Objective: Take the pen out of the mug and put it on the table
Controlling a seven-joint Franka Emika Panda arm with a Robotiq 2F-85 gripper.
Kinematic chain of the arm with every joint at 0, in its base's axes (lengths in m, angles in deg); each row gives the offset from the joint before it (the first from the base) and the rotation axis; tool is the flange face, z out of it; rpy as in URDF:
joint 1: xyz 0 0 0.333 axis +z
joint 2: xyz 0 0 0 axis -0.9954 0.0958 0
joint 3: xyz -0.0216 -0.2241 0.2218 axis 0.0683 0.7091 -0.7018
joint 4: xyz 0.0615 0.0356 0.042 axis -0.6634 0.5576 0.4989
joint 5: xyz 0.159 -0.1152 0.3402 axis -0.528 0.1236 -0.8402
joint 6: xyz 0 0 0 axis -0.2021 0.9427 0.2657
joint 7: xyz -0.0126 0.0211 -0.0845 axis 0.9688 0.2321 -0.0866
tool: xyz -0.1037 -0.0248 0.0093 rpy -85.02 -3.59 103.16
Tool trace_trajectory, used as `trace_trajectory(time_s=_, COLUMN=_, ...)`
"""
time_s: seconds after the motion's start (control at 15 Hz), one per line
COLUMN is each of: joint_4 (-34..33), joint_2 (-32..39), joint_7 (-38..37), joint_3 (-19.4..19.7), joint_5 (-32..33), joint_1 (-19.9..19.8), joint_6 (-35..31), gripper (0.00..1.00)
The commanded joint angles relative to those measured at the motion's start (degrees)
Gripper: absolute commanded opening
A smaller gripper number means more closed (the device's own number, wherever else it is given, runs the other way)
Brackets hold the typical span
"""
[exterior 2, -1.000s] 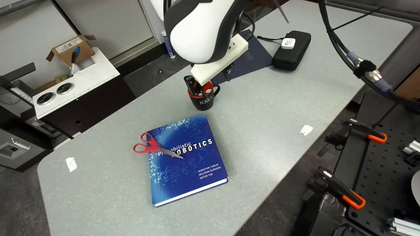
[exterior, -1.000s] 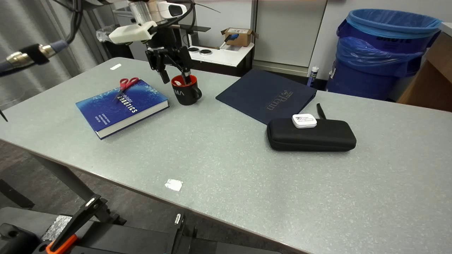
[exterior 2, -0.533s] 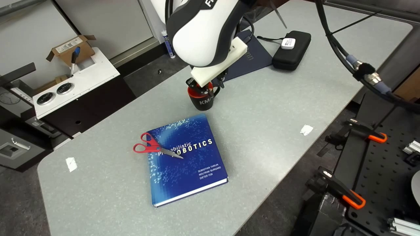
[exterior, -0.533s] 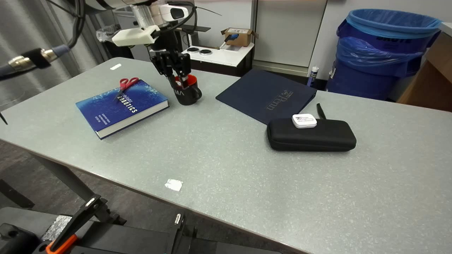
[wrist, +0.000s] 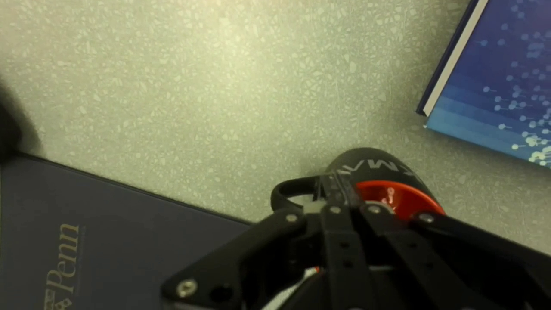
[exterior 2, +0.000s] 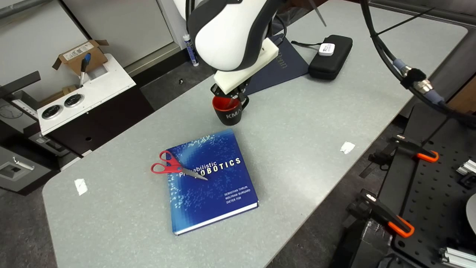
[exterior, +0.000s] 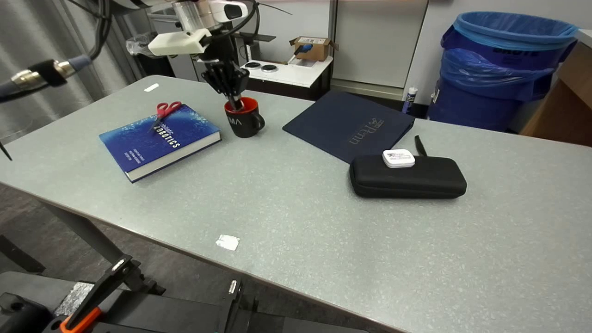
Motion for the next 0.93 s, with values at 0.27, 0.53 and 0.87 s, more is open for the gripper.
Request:
trace_trajectory(time_s=0.27, joint_4=15.31, joint_2=-18.63, joint_7=-10.25, joint_3=2.88, joint_5=10.51, joint_1=5.15, joint_6=-2.17, gripper=0.0)
trace_trajectory(time_s=0.53, joint_4=24.41, joint_2=-27.91, joint_7=-11.23, joint_3=-1.24, joint_5=12.21, joint_1=2.37, joint_6=1.7, gripper=0.0)
trace_trajectory(time_s=0.87, joint_4=26.03, joint_2=-25.34, joint_7=-14.61, joint_3=-3.26, joint_5=12.48, joint_1=-2.1, joint_6=5.65, gripper=0.0)
